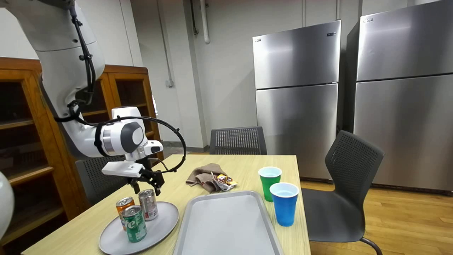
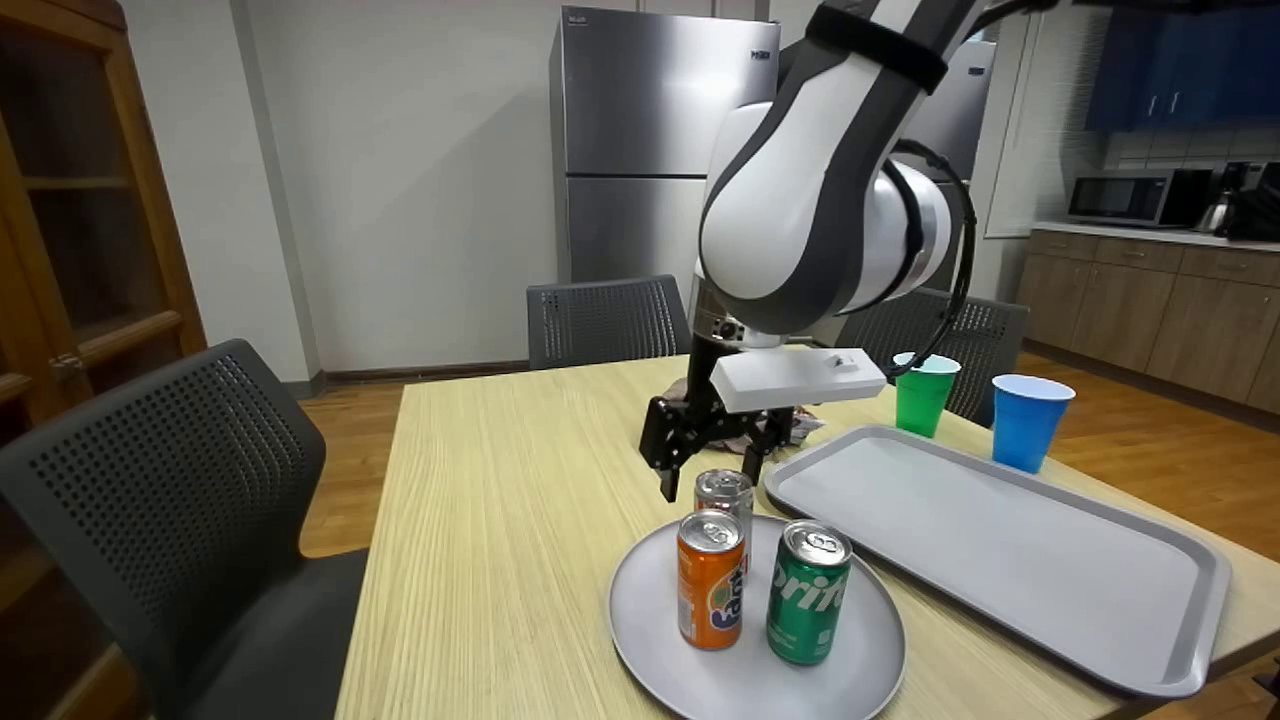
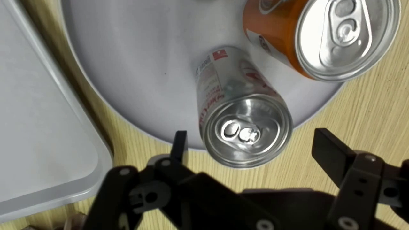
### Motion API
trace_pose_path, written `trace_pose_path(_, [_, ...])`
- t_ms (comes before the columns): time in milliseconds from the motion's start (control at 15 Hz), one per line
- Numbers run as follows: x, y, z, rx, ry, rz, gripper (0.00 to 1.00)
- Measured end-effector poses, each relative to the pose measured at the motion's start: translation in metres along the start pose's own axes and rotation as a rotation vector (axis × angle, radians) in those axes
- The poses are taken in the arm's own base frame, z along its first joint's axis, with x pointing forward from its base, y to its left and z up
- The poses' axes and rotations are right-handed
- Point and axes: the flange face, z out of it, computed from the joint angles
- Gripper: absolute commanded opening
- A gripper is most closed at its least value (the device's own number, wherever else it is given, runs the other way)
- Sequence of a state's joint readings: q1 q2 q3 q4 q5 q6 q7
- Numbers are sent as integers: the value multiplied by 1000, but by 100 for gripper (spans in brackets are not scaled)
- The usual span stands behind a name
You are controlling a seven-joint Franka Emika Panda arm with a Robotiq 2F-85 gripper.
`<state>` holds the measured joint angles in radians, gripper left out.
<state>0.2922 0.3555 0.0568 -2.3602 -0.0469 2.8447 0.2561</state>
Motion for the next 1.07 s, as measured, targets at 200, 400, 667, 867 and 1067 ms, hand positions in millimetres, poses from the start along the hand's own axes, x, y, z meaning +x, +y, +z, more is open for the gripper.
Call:
trace_pose_path(200, [0, 1, 1, -1, -1, 1, 100])
trace_pose_path(400, [-1, 1, 2, -2, -4, 1, 100])
trace_pose_path(667, [-3, -1, 4, -2, -10, -3, 100])
trace_pose_path(867, [-4, -3, 5, -3, -13, -7, 100])
trace_pose_path(1067, [-5, -4, 6, -3, -14, -9, 66])
